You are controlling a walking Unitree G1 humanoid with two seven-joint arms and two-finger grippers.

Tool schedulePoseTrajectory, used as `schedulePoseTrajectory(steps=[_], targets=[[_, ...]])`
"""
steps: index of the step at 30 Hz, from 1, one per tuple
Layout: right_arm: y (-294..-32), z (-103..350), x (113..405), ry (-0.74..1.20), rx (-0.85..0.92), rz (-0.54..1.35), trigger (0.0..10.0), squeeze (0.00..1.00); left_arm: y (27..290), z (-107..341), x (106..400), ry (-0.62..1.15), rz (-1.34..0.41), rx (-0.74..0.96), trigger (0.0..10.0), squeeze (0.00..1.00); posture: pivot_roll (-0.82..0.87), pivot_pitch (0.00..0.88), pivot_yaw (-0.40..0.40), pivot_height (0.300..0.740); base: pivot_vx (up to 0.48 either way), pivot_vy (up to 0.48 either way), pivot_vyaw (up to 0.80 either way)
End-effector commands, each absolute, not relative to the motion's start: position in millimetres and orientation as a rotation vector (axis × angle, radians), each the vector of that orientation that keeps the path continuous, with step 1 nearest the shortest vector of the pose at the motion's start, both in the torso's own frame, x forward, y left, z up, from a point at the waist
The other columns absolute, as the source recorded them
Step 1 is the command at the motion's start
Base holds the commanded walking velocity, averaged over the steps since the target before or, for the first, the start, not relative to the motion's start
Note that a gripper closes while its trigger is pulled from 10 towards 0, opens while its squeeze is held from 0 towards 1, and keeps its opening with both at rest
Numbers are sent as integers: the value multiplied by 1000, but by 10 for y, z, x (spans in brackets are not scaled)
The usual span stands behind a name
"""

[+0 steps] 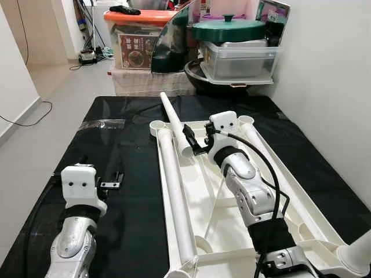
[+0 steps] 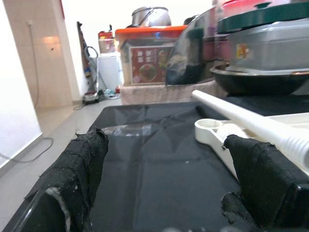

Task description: Building children table

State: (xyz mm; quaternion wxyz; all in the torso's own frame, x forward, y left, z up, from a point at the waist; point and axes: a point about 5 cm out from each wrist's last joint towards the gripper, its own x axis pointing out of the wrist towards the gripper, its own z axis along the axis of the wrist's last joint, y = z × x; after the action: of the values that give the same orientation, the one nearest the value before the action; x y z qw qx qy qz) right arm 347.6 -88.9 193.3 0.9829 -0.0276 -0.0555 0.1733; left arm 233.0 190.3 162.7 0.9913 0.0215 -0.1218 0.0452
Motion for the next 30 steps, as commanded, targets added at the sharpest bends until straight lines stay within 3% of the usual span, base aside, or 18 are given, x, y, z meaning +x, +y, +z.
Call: schedulePoseTrajectory(steps=[1, 16, 21, 30], targets=[[-871, 1905, 3494, -84, -43, 356, 10000, 0, 1917, 1600, 2325, -227, 103, 53, 10000, 0, 54, 0, -60, 740, 0, 0, 0], [-881, 1828, 3501, -43, -75, 340, 10000, 0, 1903, 1592, 2309, -222, 96, 65, 10000, 0, 53, 0, -52, 740, 0, 0, 160], [-865, 1805, 3510, -32, -67, 341, 10000, 0, 1895, 1593, 2311, -223, 94, 72, 10000, 0, 61, 0, -56, 740, 0, 0, 750], [-841, 1839, 3578, -28, -55, 335, 10000, 0, 2191, 1665, 2189, -225, 182, 148, 10000, 0, 97, 0, -71, 740, 0, 0, 144]])
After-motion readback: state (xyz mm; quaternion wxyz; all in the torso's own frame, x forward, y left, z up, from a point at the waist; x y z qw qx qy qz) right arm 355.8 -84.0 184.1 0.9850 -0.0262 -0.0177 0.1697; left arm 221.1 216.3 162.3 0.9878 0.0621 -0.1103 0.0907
